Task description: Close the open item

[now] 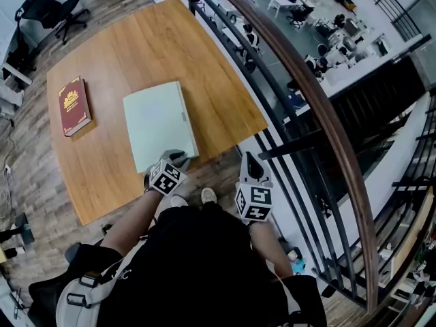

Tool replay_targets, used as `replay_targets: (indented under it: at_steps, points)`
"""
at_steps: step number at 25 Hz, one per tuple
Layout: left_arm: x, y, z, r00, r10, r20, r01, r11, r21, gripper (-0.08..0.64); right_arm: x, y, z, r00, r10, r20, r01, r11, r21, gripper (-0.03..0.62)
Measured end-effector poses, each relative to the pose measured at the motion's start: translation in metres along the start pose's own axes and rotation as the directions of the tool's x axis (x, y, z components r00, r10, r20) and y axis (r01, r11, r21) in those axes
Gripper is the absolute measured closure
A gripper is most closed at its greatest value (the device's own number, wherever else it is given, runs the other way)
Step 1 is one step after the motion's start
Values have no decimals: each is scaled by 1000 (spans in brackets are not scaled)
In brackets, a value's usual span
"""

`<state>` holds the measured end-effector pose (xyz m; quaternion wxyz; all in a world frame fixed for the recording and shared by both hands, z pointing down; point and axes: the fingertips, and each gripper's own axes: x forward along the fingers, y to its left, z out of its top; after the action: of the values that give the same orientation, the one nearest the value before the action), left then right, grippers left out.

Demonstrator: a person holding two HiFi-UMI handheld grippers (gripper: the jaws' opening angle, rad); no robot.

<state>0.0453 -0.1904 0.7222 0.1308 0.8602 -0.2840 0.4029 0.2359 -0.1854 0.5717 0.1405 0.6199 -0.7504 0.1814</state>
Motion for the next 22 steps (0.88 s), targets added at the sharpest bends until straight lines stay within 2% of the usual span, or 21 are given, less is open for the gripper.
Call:
replay_targets:
  at_steps: [2,3,6,7,9,11,15,18,22]
  points:
    - [1,-1,0,1000,-24,-4,24,1000,-14,472,1,1,0,1000,3,0,-3,1000,-1,594]
    - [0,-1,0,999,-42,3,42,998,-47,462,1,1,0,1000,5,0,-5,1000,-1,594]
    - [-5,2,3,992,-105,63,116,972,-204,468,2,5,2,1000,12,4,-12,1000,-3,594]
    - [-7,2,4,990,-115,80,130,966,-222,461,3,6,2,1000,15,6,-15,1000,-3,594]
    - [-11,-1,9,987,-116,108,137,968,-209,442,3,7,2,1000,20,7,-20,1000,-5,594]
    - [-19,-2,18,982,-95,161,128,971,-204,442,4,10,2,1000,26,9,-26,1000,-5,594]
    - [-38,6,36,958,-28,285,104,961,-256,442,11,19,3,999,51,7,-51,999,-7,594]
    - [-46,12,37,954,22,299,61,961,-268,442,15,28,4,997,74,9,-74,997,-15,594]
    - [-46,34,27,959,83,270,3,953,-304,442,20,44,7,994,105,12,-105,994,-31,594]
